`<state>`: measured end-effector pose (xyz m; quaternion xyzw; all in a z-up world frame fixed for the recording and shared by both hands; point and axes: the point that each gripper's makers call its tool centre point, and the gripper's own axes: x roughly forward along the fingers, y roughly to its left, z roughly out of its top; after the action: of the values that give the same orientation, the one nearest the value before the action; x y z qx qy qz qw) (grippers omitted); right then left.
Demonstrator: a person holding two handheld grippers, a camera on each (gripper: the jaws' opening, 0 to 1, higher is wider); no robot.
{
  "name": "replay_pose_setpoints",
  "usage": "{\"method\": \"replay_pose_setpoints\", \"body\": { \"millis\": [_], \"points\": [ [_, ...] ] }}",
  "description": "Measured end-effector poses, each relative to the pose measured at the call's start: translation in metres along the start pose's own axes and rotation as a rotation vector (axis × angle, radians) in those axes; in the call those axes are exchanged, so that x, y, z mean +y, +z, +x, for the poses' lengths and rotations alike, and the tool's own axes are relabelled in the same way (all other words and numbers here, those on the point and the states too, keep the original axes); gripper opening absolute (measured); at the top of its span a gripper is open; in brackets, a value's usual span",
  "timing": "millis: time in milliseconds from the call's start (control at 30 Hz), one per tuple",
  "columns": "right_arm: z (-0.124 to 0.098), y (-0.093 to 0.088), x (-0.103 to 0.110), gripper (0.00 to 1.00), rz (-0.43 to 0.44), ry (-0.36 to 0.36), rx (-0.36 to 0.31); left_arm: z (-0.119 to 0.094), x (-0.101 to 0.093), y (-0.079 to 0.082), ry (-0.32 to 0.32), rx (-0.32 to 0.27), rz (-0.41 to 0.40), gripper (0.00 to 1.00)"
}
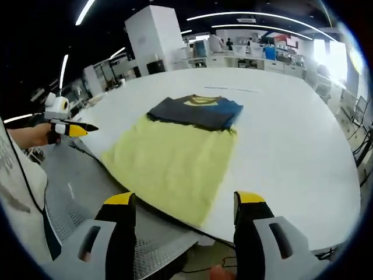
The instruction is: Fold the garment on the visible template until the final outline fits inside the template.
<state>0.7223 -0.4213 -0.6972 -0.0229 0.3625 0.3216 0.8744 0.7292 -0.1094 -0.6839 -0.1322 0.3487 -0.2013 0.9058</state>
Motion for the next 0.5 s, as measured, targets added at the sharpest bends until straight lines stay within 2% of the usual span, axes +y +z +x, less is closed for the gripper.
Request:
{"method": "replay_pose_setpoints", "body": {
  "millis": [167,233,300,400,467,500],
  "points": [
    [0.009,-0.008,-0.001,0.6,0.07,0.014,0.043,0.005,0.007,-0.011,0.006,0.074,-0.062,0.77],
    [0.014,-0.016,-0.002,0.59,0.098,0.018,0.076,0.007,0.008,-0.014,0.002,0.098,-0.089,0.77],
    [0.018,-0.021,-0.004,0.6,0.126,0.023,0.098,0.007,0.012,-0.023,0.019,0.148,-0.138,0.77],
    [0.023,-0.028,-0.008,0.58,0.14,0.022,0.138,0.01,0.016,-0.027,0.02,0.174,-0.173,0.78],
    [0.026,-0.035,-0.01,0.56,0.17,0.025,0.159,0.012,0.019,-0.03,0.022,0.196,-0.197,0.77],
    [0.028,-0.038,-0.011,0.54,0.188,0.027,0.168,0.011,0.019,-0.035,0.02,0.226,-0.227,0.76]
  ]
}}
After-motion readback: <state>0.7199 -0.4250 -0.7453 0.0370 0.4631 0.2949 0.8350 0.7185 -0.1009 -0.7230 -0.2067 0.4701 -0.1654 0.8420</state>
